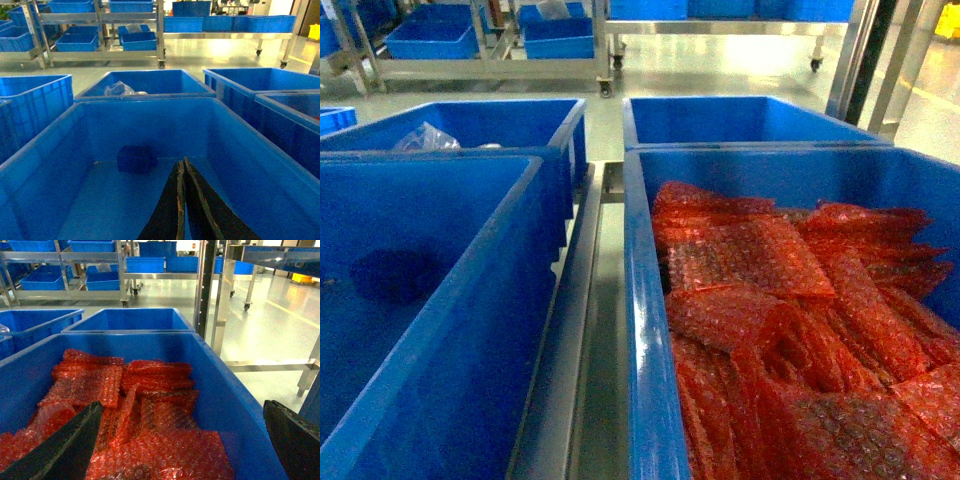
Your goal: Pick blue part to blue bin on bottom shelf
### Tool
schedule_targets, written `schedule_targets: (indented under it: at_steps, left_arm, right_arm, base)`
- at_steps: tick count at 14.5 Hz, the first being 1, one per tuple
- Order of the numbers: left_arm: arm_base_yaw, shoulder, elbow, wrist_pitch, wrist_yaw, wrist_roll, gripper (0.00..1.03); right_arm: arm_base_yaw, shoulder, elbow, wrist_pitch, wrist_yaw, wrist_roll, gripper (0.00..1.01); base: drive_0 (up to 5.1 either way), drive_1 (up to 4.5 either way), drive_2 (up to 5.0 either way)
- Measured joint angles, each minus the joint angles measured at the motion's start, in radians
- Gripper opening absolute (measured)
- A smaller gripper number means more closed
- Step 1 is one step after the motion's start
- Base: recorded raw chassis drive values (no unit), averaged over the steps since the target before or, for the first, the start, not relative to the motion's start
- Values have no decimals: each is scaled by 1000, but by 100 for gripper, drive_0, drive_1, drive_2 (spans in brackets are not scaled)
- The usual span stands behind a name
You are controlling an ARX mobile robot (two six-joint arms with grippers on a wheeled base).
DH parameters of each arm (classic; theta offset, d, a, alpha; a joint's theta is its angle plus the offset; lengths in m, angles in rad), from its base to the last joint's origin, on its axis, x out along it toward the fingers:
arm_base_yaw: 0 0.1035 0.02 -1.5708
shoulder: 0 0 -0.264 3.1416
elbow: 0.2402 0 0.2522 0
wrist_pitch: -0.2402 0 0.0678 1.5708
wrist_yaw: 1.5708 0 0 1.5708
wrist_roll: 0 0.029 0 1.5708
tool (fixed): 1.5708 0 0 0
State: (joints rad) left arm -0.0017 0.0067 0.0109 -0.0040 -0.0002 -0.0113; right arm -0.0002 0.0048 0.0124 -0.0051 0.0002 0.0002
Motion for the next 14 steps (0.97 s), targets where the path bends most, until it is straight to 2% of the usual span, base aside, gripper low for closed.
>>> schedule_targets:
  at_steps: [1, 8, 14]
  left_arm:
    - [0, 0, 0, 0, 0, 0, 9]
    - [0, 0, 0, 0, 0, 1, 100]
    - [0, 0, 0, 0, 0, 1, 98]
  right_arm:
    - [0, 0, 0, 0, 0, 0, 98]
    - [0, 0, 0, 0, 0, 0, 98]
    - [0, 0, 0, 0, 0, 0, 98]
  base:
    - [0, 0, 0]
    - [0, 0, 0]
    - [0, 0, 0]
